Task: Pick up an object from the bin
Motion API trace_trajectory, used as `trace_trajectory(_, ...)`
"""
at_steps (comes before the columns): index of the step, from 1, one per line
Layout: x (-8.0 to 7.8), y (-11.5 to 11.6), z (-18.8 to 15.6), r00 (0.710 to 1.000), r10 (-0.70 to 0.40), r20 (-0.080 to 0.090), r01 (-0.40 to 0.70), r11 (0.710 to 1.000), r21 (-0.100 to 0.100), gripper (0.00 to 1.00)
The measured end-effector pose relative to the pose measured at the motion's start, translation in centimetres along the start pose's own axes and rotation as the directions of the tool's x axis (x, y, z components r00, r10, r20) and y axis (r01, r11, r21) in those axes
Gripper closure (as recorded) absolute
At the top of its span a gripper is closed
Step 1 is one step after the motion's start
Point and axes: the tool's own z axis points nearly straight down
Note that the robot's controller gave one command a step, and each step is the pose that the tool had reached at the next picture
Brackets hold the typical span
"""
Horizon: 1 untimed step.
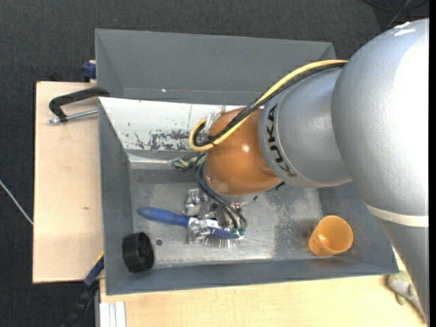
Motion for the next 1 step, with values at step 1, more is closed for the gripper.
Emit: trace_trajectory(1,0.61,-1.7,-14.46,1.0,-0.027,0.002,0.027,1.0,0.004,1.0)
